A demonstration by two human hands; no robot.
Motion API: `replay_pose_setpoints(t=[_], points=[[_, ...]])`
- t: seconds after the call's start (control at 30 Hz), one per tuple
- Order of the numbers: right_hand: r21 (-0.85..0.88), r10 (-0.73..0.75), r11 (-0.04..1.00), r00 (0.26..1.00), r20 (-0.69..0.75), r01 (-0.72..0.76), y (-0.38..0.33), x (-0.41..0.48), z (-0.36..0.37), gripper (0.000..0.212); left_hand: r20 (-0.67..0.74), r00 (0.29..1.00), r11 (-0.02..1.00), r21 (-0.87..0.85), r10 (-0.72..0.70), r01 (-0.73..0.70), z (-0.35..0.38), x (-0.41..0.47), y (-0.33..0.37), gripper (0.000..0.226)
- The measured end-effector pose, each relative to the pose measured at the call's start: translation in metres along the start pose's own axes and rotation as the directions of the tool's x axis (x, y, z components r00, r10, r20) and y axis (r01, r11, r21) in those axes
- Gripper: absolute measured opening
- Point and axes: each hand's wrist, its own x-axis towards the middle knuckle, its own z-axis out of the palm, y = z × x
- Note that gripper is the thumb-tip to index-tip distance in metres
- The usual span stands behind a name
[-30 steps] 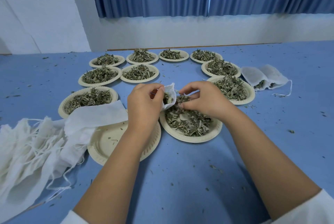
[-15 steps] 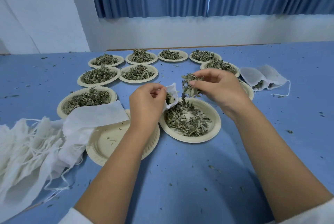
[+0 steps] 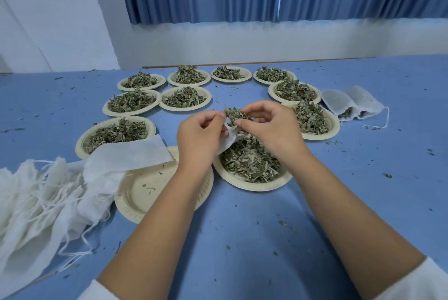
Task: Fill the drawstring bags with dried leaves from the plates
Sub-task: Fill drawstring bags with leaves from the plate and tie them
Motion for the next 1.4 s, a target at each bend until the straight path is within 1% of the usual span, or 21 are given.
replay_pose_setpoints(t=[0.07,0.17,0.27,0.33,0.4,0.47,0.53,0.6,0.7,0.8,0.83,0.87,0.9,0.97,1.0,1.07,1.17,1.23,1.3,1.33,1.4], points=[[-0.128,-0.054,0.990,0.998,-0.007,0.053,0.002,0.000,0.002,0.023,0.005,1.000,1.000,-0.029,-0.002,0.002,0.001,-0.001,0.000,0.023],[-0.310,-0.100,0.945,0.994,0.039,0.107,0.005,-0.002,0.004,0.022,0.009,0.998,0.997,0.035,0.066,-0.066,0.002,-0.003,0.000,0.022],[-0.395,-0.120,0.906,0.987,0.103,0.152,0.006,-0.001,0.004,0.015,0.043,0.996,0.996,0.051,0.076,-0.078,0.003,-0.005,-0.001,0.020],[-0.396,-0.123,0.904,0.985,0.120,0.161,0.004,-0.002,0.003,0.011,0.064,0.995,0.994,0.078,0.076,-0.081,0.003,-0.007,-0.001,0.020],[-0.320,-0.061,0.943,0.991,0.117,0.096,0.000,-0.001,-0.001,0.010,0.059,0.996,0.994,0.085,0.071,-0.076,0.003,-0.006,-0.002,0.020],[-0.151,0.056,0.988,0.986,0.155,-0.033,-0.004,-0.001,-0.005,0.019,0.032,0.998,0.993,0.103,0.055,-0.058,0.002,-0.006,-0.003,0.020],[-0.022,0.093,0.996,0.975,0.201,-0.090,-0.005,-0.001,-0.008,0.026,0.022,1.000,0.999,0.052,0.008,-0.009,0.001,-0.005,-0.002,0.018],[0.023,0.084,0.996,0.978,0.192,-0.090,-0.004,-0.001,-0.007,0.022,0.042,0.999,1.000,-0.002,-0.021,0.021,0.000,-0.005,-0.001,0.015],[0.062,0.117,0.990,0.984,0.131,-0.126,-0.001,-0.004,-0.001,0.016,0.059,0.998,1.000,0.000,-0.012,0.012,0.001,-0.006,0.000,0.014],[0.035,0.155,0.987,0.987,0.042,-0.156,0.005,0.001,-0.002,0.029,0.094,0.995,0.998,-0.045,-0.028,0.032,0.000,-0.006,0.001,0.013],[0.034,0.200,0.979,0.979,0.047,-0.202,0.006,0.003,-0.003,0.033,0.108,0.994,0.997,-0.062,-0.034,0.041,-0.001,-0.006,0.002,0.015],[0.058,0.265,0.961,0.960,0.089,-0.270,0.006,0.004,-0.005,0.037,0.123,0.992,0.996,-0.076,-0.036,0.045,-0.001,-0.006,0.003,0.016],[0.104,0.331,0.931,0.930,0.161,-0.350,0.006,0.005,-0.006,0.039,0.134,0.990,0.996,-0.078,-0.033,0.044,-0.002,-0.007,0.004,0.017],[0.212,0.392,0.861,0.868,0.304,-0.463,0.004,0.004,-0.005,0.034,0.136,0.991,0.999,-0.043,-0.016,0.022,-0.003,-0.008,0.005,0.016],[0.237,0.390,0.848,0.860,0.329,-0.475,0.003,0.004,-0.003,0.029,0.127,0.992,1.000,-0.019,0.000,0.002,-0.003,-0.008,0.006,0.016],[0.182,0.386,0.879,0.882,0.272,-0.441,0.004,0.003,0.001,0.020,0.107,0.993,0.997,0.035,0.059,-0.063,-0.005,-0.008,0.007,0.018],[-0.006,0.363,0.931,0.924,0.120,-0.365,0.005,0.003,0.004,0.015,0.130,0.975,0.970,0.142,0.179,-0.197,-0.004,-0.012,0.008,0.011],[-0.033,0.350,0.937,0.933,0.080,-0.349,0.006,0.002,0.004,0.013,0.153,0.954,0.925,0.249,0.257,-0.288,-0.002,-0.015,0.007,0.008],[0.045,0.388,0.917,0.912,0.131,-0.397,0.005,0.003,0.002,0.012,0.145,0.953,0.908,0.293,0.268,-0.300,-0.002,-0.015,0.005,0.008],[0.130,0.414,0.888,0.889,0.194,-0.442,0.004,0.004,-0.001,0.009,0.132,0.960,0.919,0.282,0.247,-0.275,-0.004,-0.014,0.005,0.008],[0.316,0.431,0.790,0.842,0.324,-0.525,0.001,0.008,-0.010,0.004,0.107,0.978,0.955,0.220,0.181,-0.201,-0.007,-0.011,0.006,0.009]])
